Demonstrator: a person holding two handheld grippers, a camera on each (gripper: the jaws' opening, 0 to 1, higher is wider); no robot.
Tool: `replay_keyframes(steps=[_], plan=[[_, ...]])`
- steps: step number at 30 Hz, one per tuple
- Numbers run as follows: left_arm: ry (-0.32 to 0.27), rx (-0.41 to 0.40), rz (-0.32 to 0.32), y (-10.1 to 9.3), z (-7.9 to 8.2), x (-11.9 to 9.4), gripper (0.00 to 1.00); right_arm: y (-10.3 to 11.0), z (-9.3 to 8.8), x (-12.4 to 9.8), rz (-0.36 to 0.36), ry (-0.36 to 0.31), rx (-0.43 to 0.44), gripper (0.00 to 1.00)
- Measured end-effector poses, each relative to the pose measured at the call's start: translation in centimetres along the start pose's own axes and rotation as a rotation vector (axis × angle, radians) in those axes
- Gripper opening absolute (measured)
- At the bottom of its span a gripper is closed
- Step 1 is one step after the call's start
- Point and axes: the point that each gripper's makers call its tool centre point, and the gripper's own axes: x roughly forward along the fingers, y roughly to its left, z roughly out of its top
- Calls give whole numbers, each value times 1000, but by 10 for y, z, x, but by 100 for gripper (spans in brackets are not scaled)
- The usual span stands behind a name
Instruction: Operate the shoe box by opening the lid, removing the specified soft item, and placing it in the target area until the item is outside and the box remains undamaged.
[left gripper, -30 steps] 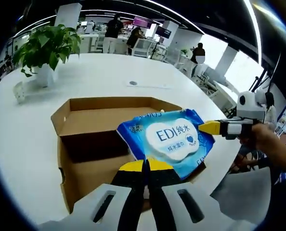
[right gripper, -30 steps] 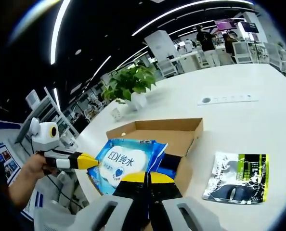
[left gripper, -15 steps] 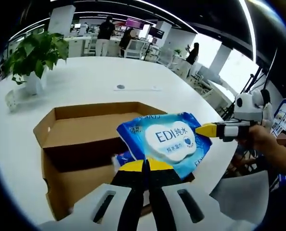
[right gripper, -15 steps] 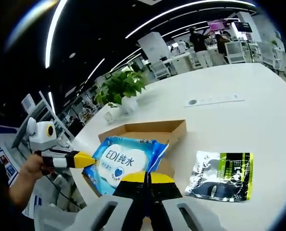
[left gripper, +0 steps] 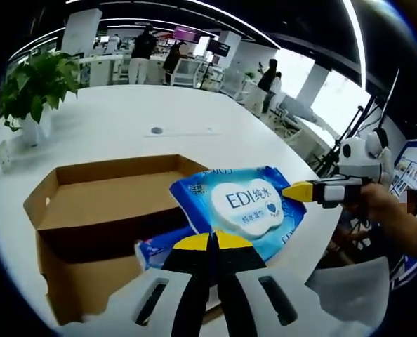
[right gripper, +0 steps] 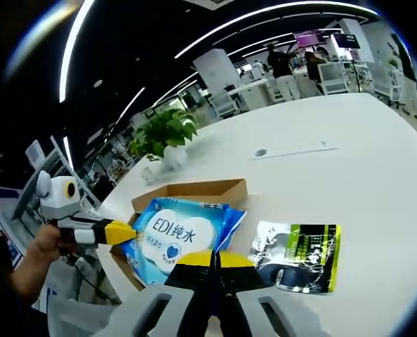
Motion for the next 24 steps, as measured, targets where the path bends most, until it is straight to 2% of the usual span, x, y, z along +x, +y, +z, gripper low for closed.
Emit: replay_keyframes(steps=[19,24], plan=[[-16,43,-51,-48,7,35,0,-43,-2,-35,-51,-16,46,0],[-9,62,-66,-60,5,47,0,-58,-3,-42,-70,-21,57,0]])
